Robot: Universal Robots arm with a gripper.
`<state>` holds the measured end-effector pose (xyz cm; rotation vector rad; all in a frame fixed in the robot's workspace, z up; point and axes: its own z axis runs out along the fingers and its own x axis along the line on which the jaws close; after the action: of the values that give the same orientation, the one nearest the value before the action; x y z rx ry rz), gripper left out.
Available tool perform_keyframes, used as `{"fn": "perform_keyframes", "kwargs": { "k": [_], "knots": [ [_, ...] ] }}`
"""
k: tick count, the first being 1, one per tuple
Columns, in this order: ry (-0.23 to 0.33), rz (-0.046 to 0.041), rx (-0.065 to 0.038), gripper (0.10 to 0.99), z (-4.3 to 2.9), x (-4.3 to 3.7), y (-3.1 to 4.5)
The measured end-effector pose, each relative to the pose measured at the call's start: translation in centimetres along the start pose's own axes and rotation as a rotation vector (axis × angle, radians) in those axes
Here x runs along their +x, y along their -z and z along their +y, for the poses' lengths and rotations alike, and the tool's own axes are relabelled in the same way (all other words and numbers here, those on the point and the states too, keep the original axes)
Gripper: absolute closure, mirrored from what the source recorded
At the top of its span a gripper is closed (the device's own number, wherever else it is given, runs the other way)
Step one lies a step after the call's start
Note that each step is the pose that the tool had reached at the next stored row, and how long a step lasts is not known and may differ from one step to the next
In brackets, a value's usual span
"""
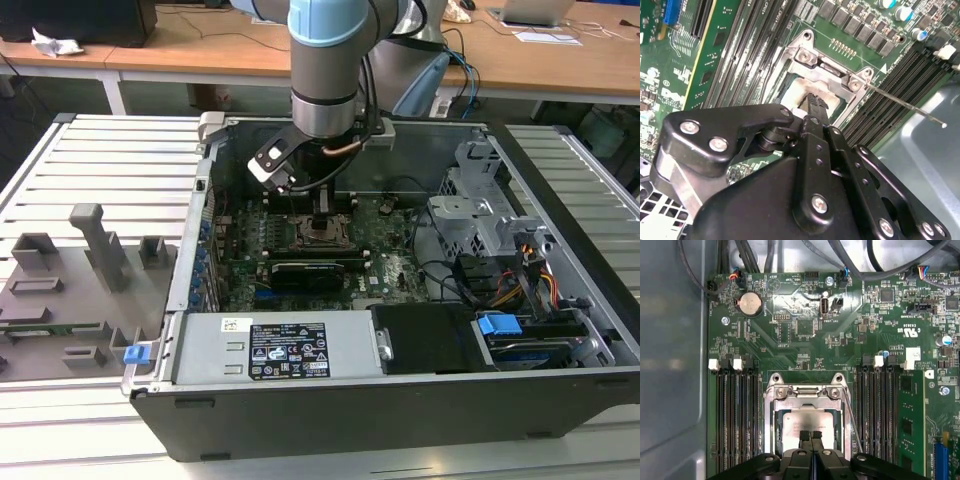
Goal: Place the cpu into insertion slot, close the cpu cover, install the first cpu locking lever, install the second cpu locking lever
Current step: 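Close the cpu cover, then install the first cpu locking lever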
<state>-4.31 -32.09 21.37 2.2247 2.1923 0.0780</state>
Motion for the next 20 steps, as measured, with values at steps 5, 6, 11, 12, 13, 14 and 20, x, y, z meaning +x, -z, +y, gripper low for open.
{"fn": "perform_keyframes", "kwargs": {
  "k": [5, 6, 11, 12, 13, 14, 20],
  "knots": [
    [0.0, 0.0, 0.0, 0.98, 0.18, 0.0, -0.01],
    [0.0, 0.0001, 0.0, 0.98, 0.18, 0.01, 0.01],
    [0.0, 0.0001, 0.0, 0.98, 0.18, 0.01, 0.08],
    [0.0, 0.0001, 0.0, 0.98, 0.18, 0.01, 0.08],
    [0.0, -0.0006, 0.0, 0.98, 0.19, 0.01, 0.14],
    [0.0, -0.0009, 0.0, 0.98, 0.18, 0.01, 0.17],
    [0.0, -0.0016, 0.0, 0.98, 0.19, 0.01, 0.24]
  ]
}}
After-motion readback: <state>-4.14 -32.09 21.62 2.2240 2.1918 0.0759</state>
